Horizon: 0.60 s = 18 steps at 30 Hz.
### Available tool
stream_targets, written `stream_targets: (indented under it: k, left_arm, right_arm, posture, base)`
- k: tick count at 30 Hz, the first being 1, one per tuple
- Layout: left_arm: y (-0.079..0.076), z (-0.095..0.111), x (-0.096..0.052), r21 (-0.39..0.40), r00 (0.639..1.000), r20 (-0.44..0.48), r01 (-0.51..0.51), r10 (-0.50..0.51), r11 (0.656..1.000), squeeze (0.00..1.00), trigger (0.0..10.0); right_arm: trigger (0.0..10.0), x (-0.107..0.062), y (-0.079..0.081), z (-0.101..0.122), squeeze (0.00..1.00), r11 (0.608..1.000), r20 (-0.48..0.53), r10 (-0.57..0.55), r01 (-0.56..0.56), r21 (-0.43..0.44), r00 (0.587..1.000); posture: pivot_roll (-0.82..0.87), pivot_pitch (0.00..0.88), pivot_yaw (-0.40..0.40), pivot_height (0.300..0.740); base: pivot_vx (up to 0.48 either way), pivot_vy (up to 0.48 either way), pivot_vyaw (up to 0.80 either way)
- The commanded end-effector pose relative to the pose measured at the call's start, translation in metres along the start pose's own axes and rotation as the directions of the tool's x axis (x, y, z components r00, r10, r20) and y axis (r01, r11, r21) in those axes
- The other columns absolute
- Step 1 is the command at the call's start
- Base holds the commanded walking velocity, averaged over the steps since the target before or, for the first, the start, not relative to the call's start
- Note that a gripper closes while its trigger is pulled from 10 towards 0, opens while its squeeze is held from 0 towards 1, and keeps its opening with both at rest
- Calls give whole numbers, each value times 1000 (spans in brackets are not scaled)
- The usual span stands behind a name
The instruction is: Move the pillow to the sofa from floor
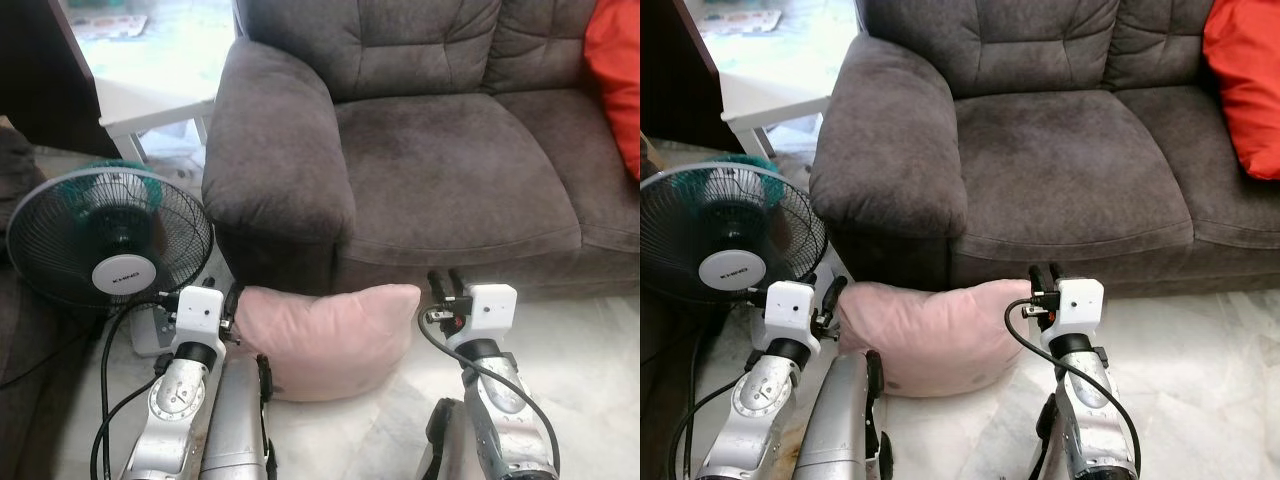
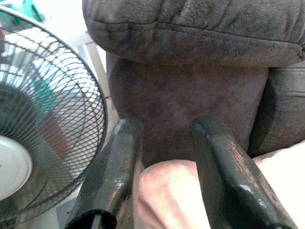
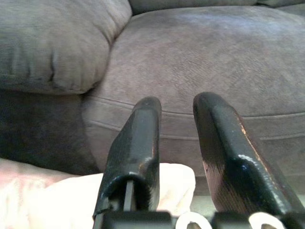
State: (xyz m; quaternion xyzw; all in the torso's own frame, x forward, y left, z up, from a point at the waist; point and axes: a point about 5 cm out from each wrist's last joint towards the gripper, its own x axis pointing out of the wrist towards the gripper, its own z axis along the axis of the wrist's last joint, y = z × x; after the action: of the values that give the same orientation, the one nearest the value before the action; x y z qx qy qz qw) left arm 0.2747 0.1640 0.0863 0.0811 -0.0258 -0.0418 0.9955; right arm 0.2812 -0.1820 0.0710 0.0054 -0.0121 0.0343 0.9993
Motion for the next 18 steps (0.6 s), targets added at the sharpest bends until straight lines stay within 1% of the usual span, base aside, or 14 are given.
stream_targets:
  k: [1,10,12,14,15,17,18]
  left_arm:
    - [-1,-4,0,-5,1000,-26,12,-12,1000,0,10000]
    - [-3,-4,0,-10,999,-28,20,-20,1000,0,10000]
    - [-3,-5,-1,-10,999,-29,22,-22,1000,0,10000]
    - [-3,-8,-2,-20,998,-50,27,-28,999,0,10000]
    - [-1,-14,-3,-55,996,-85,17,-21,998,0,10000]
    - [0,-16,-3,-68,995,-99,11,-18,998,0,10000]
    - [1,-24,-5,-93,988,-150,9,-23,996,0,10000]
  right_arm:
    - [10000,-3,-5,-3,0,1000,-16,-18,18,0,1000]
    - [10000,-3,-2,-4,0,1000,-17,10,-10,-20,1000]
    - [10000,-3,-1,-4,0,999,-23,17,-18,-32,1000]
    - [10000,-3,-1,-5,0,1000,-22,16,-17,-23,1000]
    - [10000,-3,-1,-6,0,1000,-27,12,-12,-17,1000]
    - [10000,-3,-1,-6,0,1000,-28,10,-10,-14,1000]
    - [10000,-3,-1,-6,0,1000,-30,11,-11,-14,999]
  posture:
    - [100,90,-25,491]
    - [102,93,-25,491]
    - [103,93,-25,491]
    - [104,95,-26,491]
    - [105,96,-25,491]
    - [105,96,-25,491]
    - [107,97,-25,491]
  base:
    - [277,0,0]
    - [299,0,0]
    - [304,0,800]
    - [0,0,800]
    - [0,0,0]
    - [0,0,0]
    - [0,0,0]
